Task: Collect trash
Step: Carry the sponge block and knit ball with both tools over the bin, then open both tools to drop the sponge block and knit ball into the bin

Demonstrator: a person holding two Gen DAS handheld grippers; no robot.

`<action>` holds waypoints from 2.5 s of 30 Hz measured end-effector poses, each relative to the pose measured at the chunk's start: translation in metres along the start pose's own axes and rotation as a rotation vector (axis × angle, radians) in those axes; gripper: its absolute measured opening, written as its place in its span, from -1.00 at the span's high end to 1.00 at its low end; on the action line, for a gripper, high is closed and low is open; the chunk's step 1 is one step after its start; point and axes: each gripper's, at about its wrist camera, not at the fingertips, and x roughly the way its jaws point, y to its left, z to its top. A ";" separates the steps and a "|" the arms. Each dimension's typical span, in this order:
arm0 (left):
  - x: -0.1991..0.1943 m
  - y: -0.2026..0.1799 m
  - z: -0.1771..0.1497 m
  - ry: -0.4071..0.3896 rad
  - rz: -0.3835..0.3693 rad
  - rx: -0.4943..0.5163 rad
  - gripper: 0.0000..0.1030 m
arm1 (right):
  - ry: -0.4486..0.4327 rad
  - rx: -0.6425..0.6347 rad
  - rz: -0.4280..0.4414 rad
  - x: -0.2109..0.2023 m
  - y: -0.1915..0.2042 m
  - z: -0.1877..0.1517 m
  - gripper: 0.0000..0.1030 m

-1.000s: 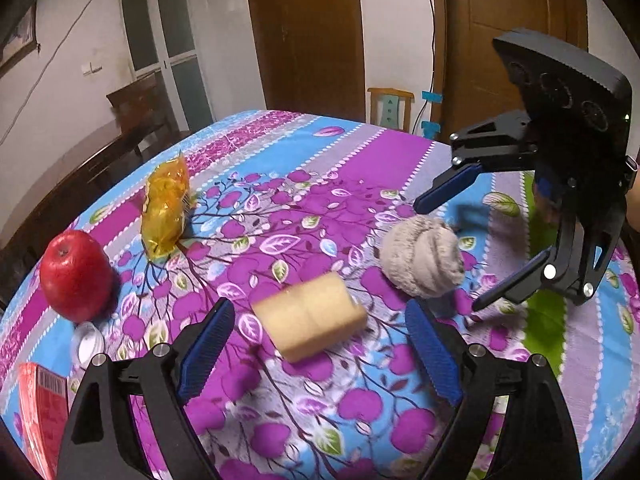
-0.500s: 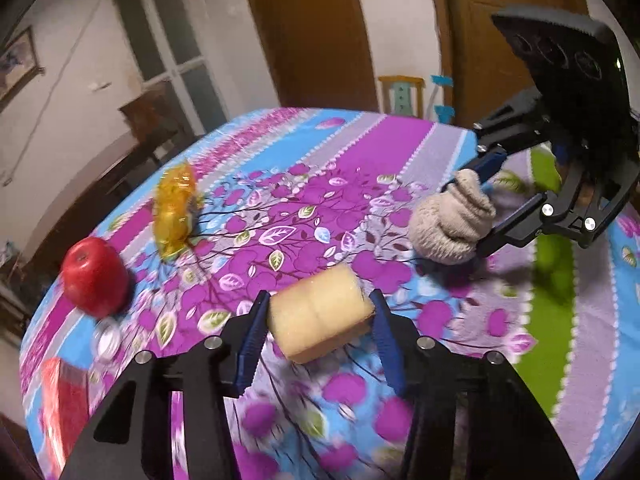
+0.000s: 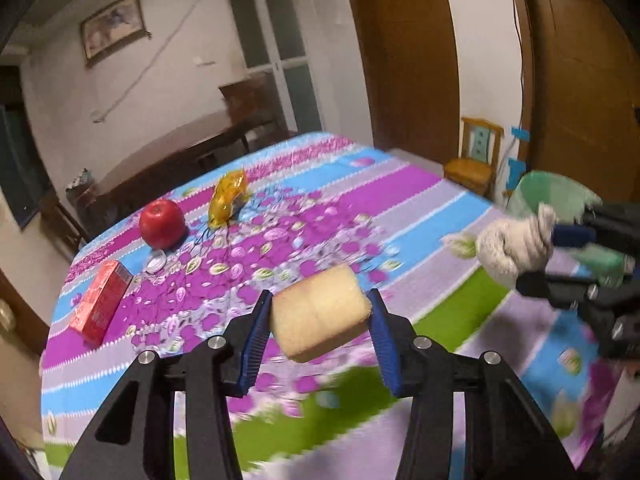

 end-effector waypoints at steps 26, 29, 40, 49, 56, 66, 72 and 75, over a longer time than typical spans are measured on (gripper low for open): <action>-0.027 -0.245 0.106 -0.143 -0.148 0.194 0.11 | -0.023 0.185 -0.441 -0.143 -0.148 -0.037 0.20; -0.018 -0.269 0.115 -0.137 -0.176 0.216 0.11 | -0.008 0.201 -0.477 -0.148 -0.167 -0.040 0.20; 0.023 -0.320 0.125 -0.086 -0.221 0.271 0.11 | 0.056 0.217 -0.523 -0.145 -0.194 -0.056 0.20; 0.043 -0.326 0.124 -0.059 -0.230 0.284 0.11 | 0.081 0.223 -0.522 -0.140 -0.201 -0.057 0.20; 0.053 -0.333 0.131 -0.057 -0.241 0.290 0.11 | 0.088 0.215 -0.521 -0.138 -0.207 -0.051 0.20; 0.068 -0.340 0.137 -0.044 -0.254 0.301 0.11 | 0.108 0.211 -0.531 -0.130 -0.216 -0.050 0.19; 0.081 -0.338 0.136 -0.023 -0.258 0.296 0.05 | 0.107 0.186 -0.554 -0.126 -0.215 -0.051 -0.12; 0.083 -0.340 0.137 -0.022 -0.253 0.299 -0.12 | 0.101 0.190 -0.556 -0.127 -0.217 -0.051 -0.17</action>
